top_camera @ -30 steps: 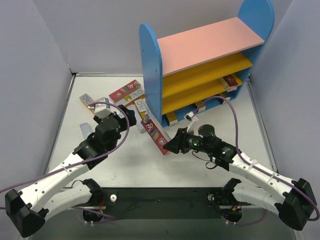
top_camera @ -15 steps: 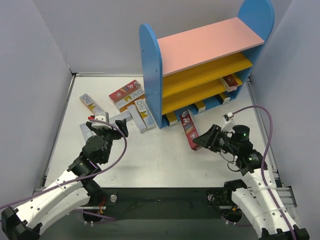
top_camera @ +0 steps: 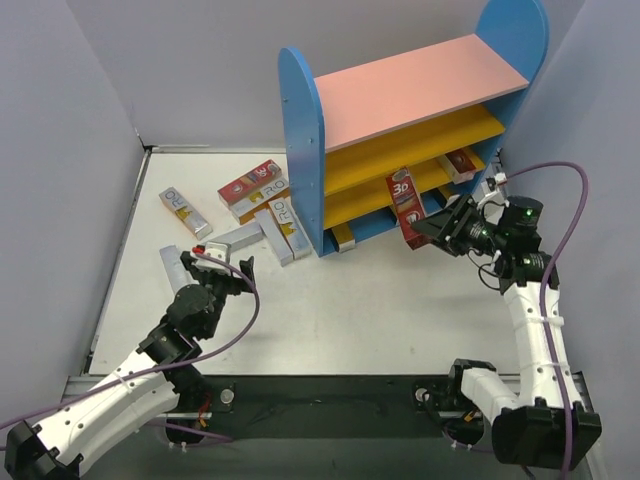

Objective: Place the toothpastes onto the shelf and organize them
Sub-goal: Place the toothpaste on the shelf.

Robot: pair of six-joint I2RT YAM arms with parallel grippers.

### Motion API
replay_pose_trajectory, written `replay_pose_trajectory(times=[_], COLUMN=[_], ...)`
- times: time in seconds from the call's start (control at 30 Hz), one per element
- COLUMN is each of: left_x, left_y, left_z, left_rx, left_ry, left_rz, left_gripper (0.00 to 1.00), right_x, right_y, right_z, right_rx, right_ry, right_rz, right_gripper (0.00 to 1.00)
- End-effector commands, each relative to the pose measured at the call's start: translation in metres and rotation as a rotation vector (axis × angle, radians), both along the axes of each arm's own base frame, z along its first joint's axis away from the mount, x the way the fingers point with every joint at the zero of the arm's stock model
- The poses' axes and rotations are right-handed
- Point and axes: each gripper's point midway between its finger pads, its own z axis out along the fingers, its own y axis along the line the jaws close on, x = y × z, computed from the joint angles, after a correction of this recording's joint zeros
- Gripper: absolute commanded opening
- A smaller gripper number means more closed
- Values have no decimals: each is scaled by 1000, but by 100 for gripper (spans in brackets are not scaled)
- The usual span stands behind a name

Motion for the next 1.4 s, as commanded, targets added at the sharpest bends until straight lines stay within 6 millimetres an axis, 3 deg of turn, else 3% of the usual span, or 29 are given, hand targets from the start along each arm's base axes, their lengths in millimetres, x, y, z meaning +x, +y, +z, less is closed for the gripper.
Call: replay_pose_trajectory(times=[0.0,0.3,0.53,0.67,1.03,1.2,1.37], left_x=[1,5,11,17,23,24,24], left_y=[-5,-8,-10,-8,0,2,2], left_z=[13,17,15,14,16,14,14], left_rx=[-12,44,46,21,-51,-52,-60], left_ry=[-62,-81,-73,-66,-61,-55,-52], left_rz=[-34,-50,-58,-56,-44,-36,-36], left_gripper=[96,96,96,96,96,96,96], right_x=[30,54,92,118,170,186,188], right_y=[-6,-18,-14,-17,-25,-29,-31], right_z=[16,1,12,-8,-26,-40,-65], right_rx=[52,105,228,250,355,369,335], right_ry=[-21,-11,-96,-54,19,99,195], right_rz=[17,-14,58,52,25,-6,-46], right_gripper=[16,16,18,19,24,31,48])
